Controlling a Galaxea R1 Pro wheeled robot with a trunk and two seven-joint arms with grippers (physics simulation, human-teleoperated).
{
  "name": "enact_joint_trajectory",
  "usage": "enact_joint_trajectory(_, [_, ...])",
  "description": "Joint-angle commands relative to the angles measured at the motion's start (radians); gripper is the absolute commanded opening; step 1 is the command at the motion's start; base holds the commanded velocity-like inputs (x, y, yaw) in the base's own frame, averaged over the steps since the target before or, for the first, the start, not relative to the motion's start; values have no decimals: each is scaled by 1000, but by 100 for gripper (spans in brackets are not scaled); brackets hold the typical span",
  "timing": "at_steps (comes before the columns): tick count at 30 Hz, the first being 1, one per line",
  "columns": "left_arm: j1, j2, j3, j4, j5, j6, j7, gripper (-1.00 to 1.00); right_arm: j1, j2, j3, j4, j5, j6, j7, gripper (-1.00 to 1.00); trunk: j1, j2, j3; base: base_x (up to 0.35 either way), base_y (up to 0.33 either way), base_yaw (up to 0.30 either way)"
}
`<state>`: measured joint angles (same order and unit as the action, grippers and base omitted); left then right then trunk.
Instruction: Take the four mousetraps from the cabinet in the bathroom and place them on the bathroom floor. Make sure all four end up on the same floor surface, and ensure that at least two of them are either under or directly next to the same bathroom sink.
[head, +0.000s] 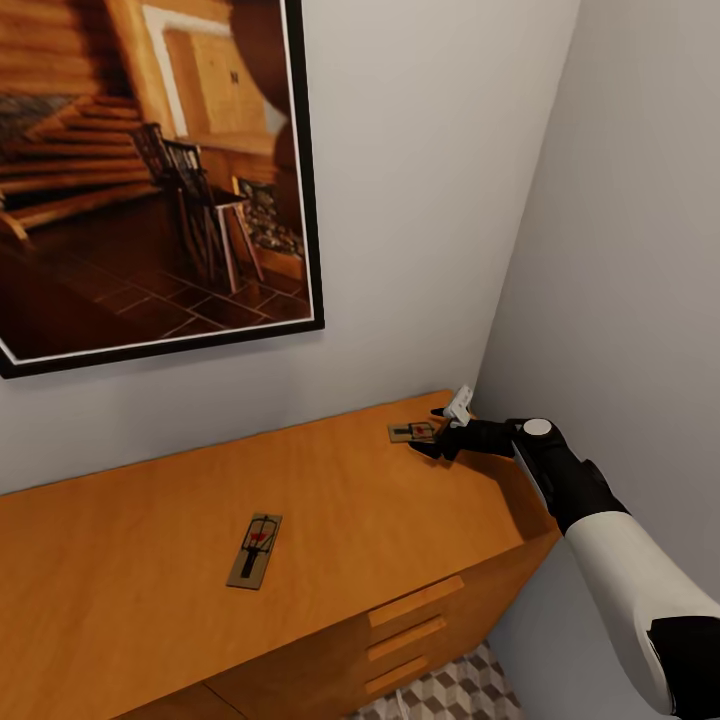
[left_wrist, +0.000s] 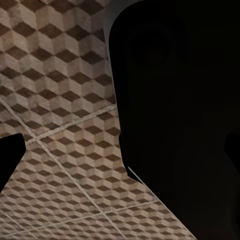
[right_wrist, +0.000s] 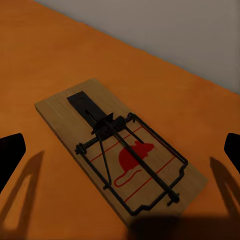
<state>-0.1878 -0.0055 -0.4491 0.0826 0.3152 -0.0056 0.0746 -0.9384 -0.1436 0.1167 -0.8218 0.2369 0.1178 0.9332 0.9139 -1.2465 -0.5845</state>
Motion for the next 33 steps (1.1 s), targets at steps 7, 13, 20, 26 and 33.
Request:
enact_joint_trajectory(7, [-1, -1, -8, 2, 8, -1, 1, 100, 0, -1, 1, -2, 1, 8, 3, 100, 0, -1, -7, 0, 0, 0])
enact_joint_trajectory(13, [-1, -1, -8, 2, 8, -1, 1, 100, 0, -2, 1, -2, 1, 8, 3, 100, 0, -1, -12, 0, 0, 0])
enact_joint_trajectory(20, [-1, -1, -8, 1, 8, -1, 1, 100, 0, -2, 1, -2, 1, 8, 3, 100, 0, -1, -19, 0, 0, 0])
enact_joint_trajectory(26, [-1, -1, -8, 2, 8, -1, 1, 100, 0, -2, 1, -2, 1, 8, 3, 100, 0, -1, -24, 0, 0, 0])
enact_joint_trajectory(33, [-1, -1, -8, 2, 8, -1, 1, 100, 0, -2, 1, -2, 1, 8, 3, 100, 0, -1, -26, 0, 0, 0])
